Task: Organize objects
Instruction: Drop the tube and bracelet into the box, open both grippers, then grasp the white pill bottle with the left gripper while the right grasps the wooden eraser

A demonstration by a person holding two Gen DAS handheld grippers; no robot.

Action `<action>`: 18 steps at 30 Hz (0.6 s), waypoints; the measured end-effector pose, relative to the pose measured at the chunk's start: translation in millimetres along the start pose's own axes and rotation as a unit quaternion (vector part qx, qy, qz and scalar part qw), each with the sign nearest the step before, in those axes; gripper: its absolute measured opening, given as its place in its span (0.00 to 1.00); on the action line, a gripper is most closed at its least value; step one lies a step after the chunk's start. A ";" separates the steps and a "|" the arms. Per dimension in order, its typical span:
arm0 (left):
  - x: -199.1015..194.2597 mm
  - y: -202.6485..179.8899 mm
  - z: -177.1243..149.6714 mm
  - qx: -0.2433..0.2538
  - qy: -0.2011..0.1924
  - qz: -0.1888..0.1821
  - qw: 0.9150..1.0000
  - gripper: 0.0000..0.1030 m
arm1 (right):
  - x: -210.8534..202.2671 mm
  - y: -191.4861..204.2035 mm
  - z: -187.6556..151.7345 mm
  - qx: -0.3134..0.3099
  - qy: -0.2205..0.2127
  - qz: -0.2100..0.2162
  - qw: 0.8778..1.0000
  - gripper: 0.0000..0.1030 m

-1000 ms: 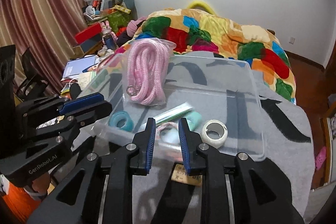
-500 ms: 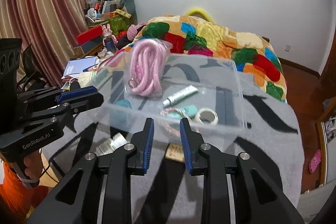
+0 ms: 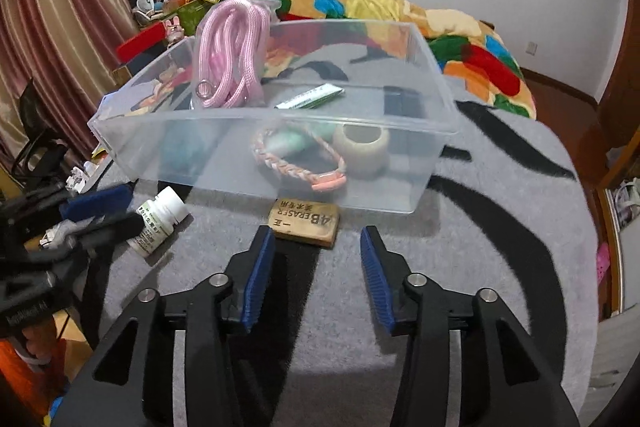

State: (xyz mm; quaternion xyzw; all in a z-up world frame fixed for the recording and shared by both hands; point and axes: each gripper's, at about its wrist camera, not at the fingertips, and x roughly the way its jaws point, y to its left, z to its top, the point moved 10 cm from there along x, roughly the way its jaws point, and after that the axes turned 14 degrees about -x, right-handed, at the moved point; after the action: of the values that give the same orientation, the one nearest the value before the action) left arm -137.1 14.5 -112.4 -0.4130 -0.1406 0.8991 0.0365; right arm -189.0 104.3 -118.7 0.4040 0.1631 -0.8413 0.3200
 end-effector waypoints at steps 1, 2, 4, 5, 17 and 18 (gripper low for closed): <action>3.8 0.0 -2.0 0.000 0.004 0.001 1.000 0.32 | 1.6 1.0 0.2 -0.001 0.001 0.000 1.000 0.41; 6.2 -0.4 -2.8 -0.002 0.007 0.001 1.000 0.32 | 3.3 2.3 0.7 -0.004 0.003 0.000 1.000 0.41; 11.6 0.9 -2.6 -0.007 0.013 0.000 1.000 0.32 | 7.7 5.6 4.0 -0.012 0.005 -0.003 1.000 0.41; 13.3 0.7 -1.9 -0.008 0.013 0.001 1.000 0.32 | 9.9 6.6 5.3 -0.014 0.007 -0.004 1.000 0.41; 10.0 0.0 -1.5 -0.018 0.000 -0.004 1.000 0.28 | 15.4 14.5 3.3 -0.025 0.012 -0.015 1.000 0.38; 7.4 -0.5 -0.5 -0.018 -0.003 -0.005 1.000 0.28 | 13.6 16.2 2.7 -0.022 0.009 -0.008 1.000 0.38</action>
State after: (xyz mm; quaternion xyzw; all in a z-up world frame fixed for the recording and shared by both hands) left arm -141.6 16.4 -118.0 -0.4104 -0.1585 0.8974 0.0332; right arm -186.1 85.3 -127.9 0.4034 0.1877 -0.8364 0.3202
